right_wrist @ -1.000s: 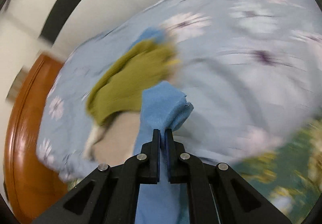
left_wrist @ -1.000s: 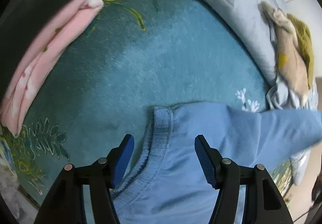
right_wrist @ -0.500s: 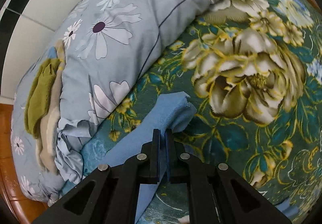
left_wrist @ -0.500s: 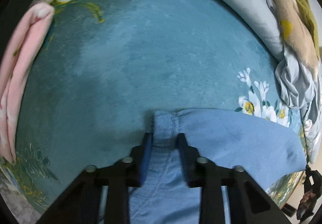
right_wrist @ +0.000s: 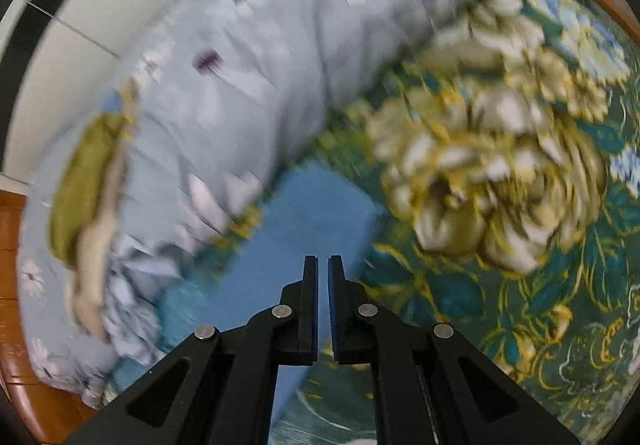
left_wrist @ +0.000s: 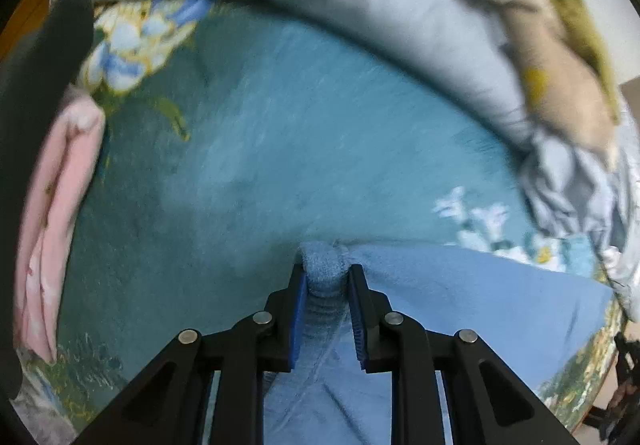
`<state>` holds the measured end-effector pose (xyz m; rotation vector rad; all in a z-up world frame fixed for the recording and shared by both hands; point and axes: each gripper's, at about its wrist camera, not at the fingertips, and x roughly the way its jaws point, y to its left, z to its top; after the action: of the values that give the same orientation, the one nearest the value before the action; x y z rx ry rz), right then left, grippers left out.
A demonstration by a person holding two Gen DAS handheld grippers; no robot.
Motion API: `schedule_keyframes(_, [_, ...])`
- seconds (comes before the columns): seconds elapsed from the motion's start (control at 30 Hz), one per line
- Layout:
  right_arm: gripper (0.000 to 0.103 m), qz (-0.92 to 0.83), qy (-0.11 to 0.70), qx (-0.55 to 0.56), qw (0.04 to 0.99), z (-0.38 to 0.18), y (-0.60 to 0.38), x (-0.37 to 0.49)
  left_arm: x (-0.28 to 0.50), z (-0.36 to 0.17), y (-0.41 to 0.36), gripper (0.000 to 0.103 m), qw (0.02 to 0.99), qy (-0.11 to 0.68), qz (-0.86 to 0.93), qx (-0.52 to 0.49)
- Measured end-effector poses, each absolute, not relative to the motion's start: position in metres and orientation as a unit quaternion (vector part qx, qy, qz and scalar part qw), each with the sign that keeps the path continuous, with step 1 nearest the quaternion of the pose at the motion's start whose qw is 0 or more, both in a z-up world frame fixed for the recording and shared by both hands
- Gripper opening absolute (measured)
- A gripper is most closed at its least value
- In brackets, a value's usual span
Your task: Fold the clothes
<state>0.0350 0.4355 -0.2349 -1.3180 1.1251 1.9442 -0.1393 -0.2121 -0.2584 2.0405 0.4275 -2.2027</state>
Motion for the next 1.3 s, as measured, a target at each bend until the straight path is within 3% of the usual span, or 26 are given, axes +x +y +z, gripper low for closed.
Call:
schedule_keyframes(0.2, [0.005,0.706,0.423,-0.492,0.283,-0.236,0.438,0.068,-0.138,-0.249,-0.224,0.029,0.059,0.164,-0.719,0.673])
schedule_keyframes(0.33, [0.005,0.690,0.431,-0.490,0.313,-0.226,0.440,0.121,-0.125,-0.222,-0.234,0.055,0.062,0.171,-0.732,0.657])
schedule_keyframes(0.43, [0.012,0.675,0.443,-0.482,0.339,-0.217,0.439,0.170,-0.103,-0.210,-0.242,0.063,0.080,0.176,-0.732,0.653])
schedule_keyframes(0.53, [0.028,0.653,0.462,-0.477,0.364,-0.212,0.429,0.226,-0.074,-0.214,-0.252,0.064,0.093,0.188,-0.714,0.668])
schedule_keyframes(0.8, [0.030,0.575,0.553,-0.459,0.390,-0.240,0.386,0.349,0.023,-0.251,-0.272,0.064,0.144,0.282,-0.640,0.700])
schedule_keyframes(1.3, [0.034,0.560,0.621,-0.405,0.370,-0.302,0.353,0.362,0.041,-0.290,-0.258,0.062,0.108,0.333,-0.628,0.695])
